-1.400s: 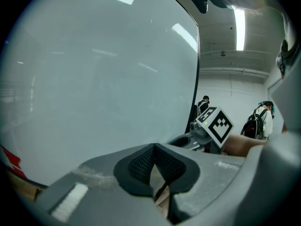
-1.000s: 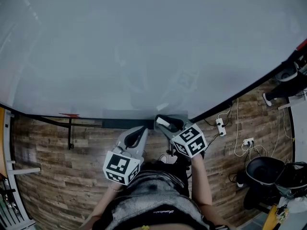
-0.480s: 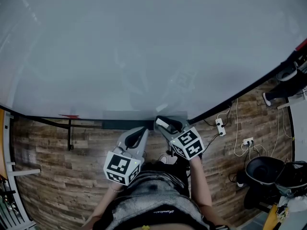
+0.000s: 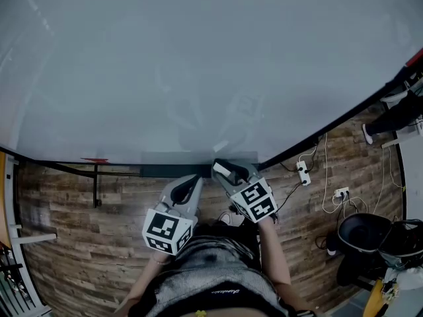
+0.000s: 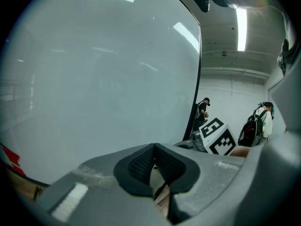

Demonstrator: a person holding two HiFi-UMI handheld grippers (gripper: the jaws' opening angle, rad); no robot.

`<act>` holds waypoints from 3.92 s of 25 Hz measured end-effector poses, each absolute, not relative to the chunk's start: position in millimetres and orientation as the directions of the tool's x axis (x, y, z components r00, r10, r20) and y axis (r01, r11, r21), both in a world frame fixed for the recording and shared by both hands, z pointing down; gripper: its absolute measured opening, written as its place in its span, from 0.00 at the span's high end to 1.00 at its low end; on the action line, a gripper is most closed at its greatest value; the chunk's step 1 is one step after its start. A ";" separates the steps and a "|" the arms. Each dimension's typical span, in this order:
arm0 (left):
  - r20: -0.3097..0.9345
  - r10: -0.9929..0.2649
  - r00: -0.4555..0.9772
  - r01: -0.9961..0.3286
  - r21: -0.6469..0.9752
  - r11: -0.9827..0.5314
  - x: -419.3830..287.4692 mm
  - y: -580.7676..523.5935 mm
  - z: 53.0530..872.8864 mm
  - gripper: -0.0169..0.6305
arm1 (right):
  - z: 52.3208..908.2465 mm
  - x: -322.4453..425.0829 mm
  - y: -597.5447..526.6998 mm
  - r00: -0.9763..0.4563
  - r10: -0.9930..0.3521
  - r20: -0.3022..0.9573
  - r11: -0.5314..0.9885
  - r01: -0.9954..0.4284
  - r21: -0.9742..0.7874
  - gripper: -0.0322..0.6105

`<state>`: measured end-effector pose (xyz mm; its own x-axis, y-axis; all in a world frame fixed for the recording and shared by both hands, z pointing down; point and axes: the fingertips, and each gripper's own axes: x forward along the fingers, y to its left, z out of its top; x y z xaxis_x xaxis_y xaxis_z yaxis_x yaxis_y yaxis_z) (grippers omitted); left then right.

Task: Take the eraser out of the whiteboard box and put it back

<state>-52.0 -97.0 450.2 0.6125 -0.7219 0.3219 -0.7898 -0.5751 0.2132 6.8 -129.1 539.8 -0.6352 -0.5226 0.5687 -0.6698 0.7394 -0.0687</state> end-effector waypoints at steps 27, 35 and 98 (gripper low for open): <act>0.326 -0.721 0.612 -0.790 0.217 -0.573 -55.9 -83.1 453.5 0.97 | 540.3 6.3 -126.9 -0.628 -0.554 0.547 0.715 -0.695 -0.073 0.70; 0.325 -0.719 0.615 -0.788 0.215 -0.577 -54.0 -80.7 453.0 0.97 | 539.7 5.8 -126.0 -0.631 -0.555 0.543 0.716 -0.694 -0.075 0.69; 0.368 -0.680 0.634 -0.770 0.213 -0.602 -32.1 -54.7 467.6 0.97 | 514.5 36.2 -90.9 -0.666 -0.561 0.493 0.727 -0.680 -0.092 0.75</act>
